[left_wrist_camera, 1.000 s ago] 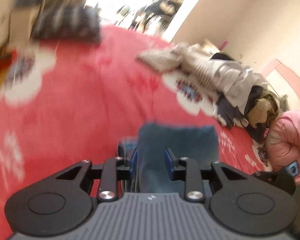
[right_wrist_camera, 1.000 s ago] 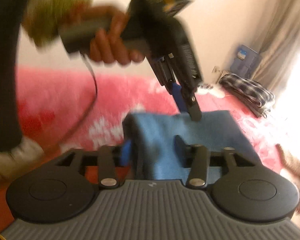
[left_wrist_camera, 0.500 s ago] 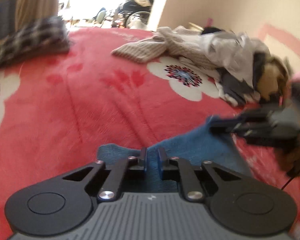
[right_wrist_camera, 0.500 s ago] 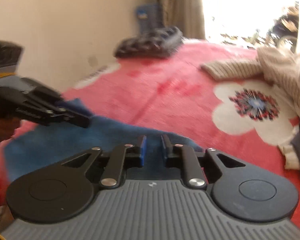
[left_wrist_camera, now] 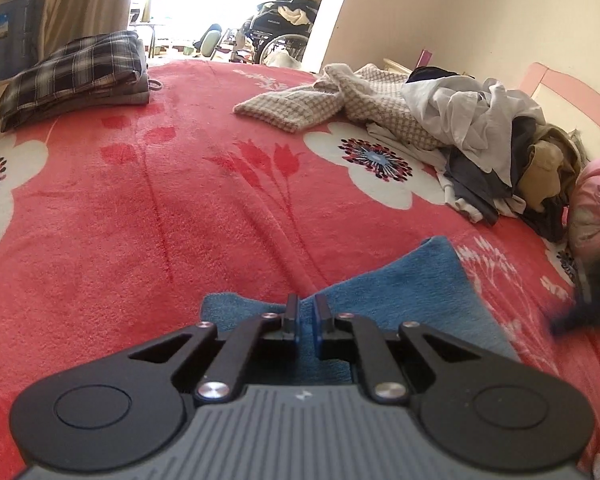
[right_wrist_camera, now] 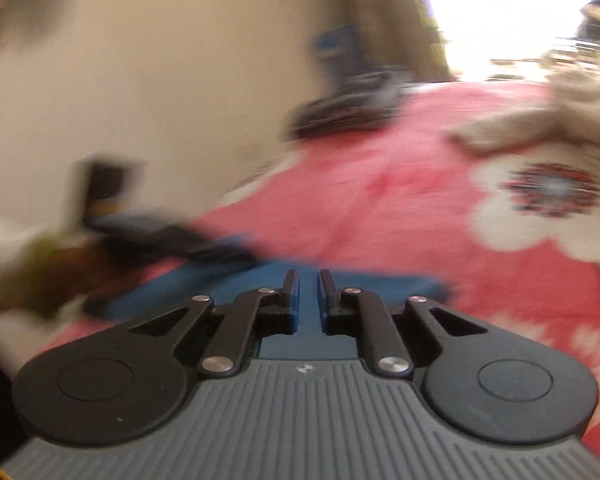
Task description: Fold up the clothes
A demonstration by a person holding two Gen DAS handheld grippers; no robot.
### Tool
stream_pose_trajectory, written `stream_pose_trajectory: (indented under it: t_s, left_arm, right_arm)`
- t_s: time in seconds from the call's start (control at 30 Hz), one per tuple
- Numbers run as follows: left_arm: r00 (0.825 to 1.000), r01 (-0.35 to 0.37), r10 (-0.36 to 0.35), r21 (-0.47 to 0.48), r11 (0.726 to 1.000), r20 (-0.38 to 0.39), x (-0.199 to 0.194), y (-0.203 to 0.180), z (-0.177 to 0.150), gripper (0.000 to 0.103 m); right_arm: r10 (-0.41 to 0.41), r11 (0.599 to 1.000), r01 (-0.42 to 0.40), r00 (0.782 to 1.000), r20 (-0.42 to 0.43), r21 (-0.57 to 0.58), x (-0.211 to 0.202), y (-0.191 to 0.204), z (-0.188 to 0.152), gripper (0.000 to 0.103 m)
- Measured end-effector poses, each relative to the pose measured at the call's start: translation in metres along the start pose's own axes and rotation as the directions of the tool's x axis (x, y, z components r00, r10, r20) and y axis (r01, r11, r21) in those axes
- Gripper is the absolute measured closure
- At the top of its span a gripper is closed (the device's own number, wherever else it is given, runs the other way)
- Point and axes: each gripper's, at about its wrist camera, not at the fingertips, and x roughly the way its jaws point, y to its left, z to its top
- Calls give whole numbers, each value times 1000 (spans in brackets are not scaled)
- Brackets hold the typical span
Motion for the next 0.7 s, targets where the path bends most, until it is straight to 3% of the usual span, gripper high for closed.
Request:
stream_pose_trajectory:
  t_s: [0.1, 0.2, 0.27, 0.33, 0.47, 0.5, 0.63, 0.7]
  left_arm:
    - [1000, -9, 9, -6, 1000, 3, 1, -2, -1, 94]
    - [1000, -21, 21, -4, 1000, 7, 1, -4, -1, 94]
    - [1000, -22, 22, -6, 1000, 1, 1, -4, 1, 94]
    - [1000, -26, 26, -2, 1000, -2, 1, -4, 1, 93]
    - [999, -33, 33, -3, 999, -1, 2, -5, 1, 93]
    - [999, -33, 33, -7, 999, 0, 2, -5, 0, 93]
    - [999, -43, 42, -18, 999, -20, 1, -6, 6, 92]
    - [999, -19, 16, -99, 995, -33, -11, -4, 17, 85]
  right_arm:
    - [-25, 984, -9, 982, -186, -181, 29, 33, -43, 95]
    - [-72, 977, 38, 985, -158, -209, 39, 38, -67, 95]
    - [-80, 985, 51, 982, -173, -166, 37, 39, -57, 95]
    - [-74, 979, 43, 986, -152, -200, 28, 50, -46, 92]
    - [48, 959, -75, 993, -104, -274, 19, 84, -41, 91]
    - [65, 956, -97, 990, -122, -276, 29, 87, -44, 88]
    - [-13, 937, -53, 982, -187, -346, 63, 89, -78, 86]
    - [-6, 946, -59, 980, -197, -320, 64, 88, -73, 86]
